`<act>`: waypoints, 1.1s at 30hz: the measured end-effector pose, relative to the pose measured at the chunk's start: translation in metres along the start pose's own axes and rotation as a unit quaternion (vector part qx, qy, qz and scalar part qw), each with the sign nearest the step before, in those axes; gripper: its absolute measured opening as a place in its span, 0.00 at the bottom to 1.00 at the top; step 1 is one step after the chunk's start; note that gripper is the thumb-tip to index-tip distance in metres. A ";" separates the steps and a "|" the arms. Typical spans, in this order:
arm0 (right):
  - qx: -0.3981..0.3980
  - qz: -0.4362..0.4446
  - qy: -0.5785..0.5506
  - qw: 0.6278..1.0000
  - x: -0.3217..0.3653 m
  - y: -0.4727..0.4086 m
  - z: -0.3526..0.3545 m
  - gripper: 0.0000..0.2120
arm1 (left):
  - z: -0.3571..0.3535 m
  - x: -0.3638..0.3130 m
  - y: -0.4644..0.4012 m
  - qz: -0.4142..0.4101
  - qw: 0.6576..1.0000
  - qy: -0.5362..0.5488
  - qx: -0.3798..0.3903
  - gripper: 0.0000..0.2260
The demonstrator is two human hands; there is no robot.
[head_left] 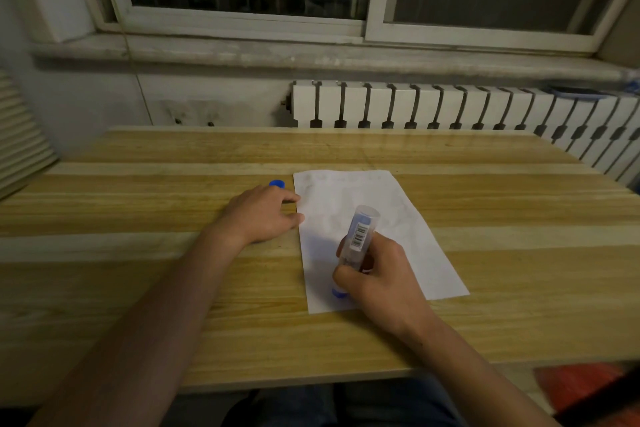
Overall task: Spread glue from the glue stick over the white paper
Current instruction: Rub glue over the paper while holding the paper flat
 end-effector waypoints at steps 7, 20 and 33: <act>-0.020 -0.009 0.005 1.000 -0.004 0.001 0.010 0.09 | -0.001 0.001 -0.001 0.009 1.000 -0.009 0.006 0.24; -0.045 -0.011 0.010 0.999 -0.013 0.004 0.031 0.07 | -0.002 0.001 -0.001 0.004 1.000 -0.016 -0.004 0.24; -0.064 -0.025 -0.010 0.998 -0.021 0.008 0.049 0.04 | -0.003 0.001 -0.002 0.002 1.000 -0.021 -0.001 0.23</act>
Point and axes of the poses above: each hand's wrist, its own y-axis away from the middle knuckle, its own z-axis out of the back of the hand, x = y × z, the point moved 3 cm from there along -y, towards the middle knuckle, and after that the axes turned 6 degrees about z, right-handed, at the moved point
